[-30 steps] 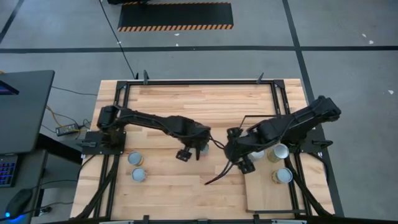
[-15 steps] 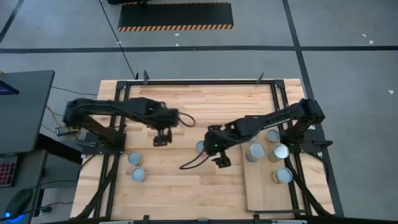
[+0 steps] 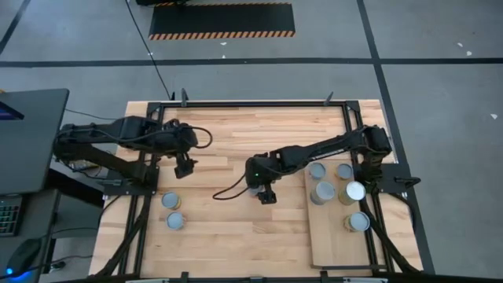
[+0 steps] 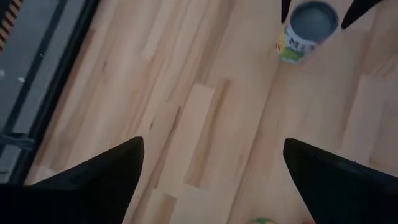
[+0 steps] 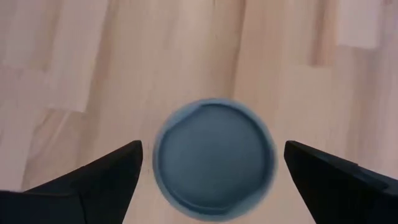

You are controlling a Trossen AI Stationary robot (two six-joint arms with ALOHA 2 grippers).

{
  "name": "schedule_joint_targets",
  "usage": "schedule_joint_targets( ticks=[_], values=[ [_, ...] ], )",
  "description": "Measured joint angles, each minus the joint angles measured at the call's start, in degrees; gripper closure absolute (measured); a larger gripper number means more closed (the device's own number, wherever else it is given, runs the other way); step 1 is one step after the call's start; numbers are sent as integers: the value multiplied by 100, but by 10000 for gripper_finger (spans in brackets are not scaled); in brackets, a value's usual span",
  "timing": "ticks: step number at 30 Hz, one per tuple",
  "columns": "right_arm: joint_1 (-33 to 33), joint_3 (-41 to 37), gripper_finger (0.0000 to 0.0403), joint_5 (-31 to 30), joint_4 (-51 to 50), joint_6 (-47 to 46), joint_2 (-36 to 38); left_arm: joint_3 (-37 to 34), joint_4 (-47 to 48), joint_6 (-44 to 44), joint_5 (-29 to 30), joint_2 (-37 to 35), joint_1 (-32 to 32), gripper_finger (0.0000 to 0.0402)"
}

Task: Pick and place cans onto a shelf
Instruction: Put the canned mixed fruits on the shelf

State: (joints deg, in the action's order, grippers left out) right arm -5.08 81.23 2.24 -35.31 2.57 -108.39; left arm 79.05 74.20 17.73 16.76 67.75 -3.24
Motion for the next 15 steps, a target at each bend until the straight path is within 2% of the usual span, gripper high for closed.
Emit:
schedule_joint_targets(
  ticks=[9,15],
  values=[
    [61,-2,12,107,-4,-380,-333,0,-109,-362,422,-79,19,10],
    [80,0,63,229,84,-409,-314,0,-559,-353,422,-79,19,10]
  ],
)
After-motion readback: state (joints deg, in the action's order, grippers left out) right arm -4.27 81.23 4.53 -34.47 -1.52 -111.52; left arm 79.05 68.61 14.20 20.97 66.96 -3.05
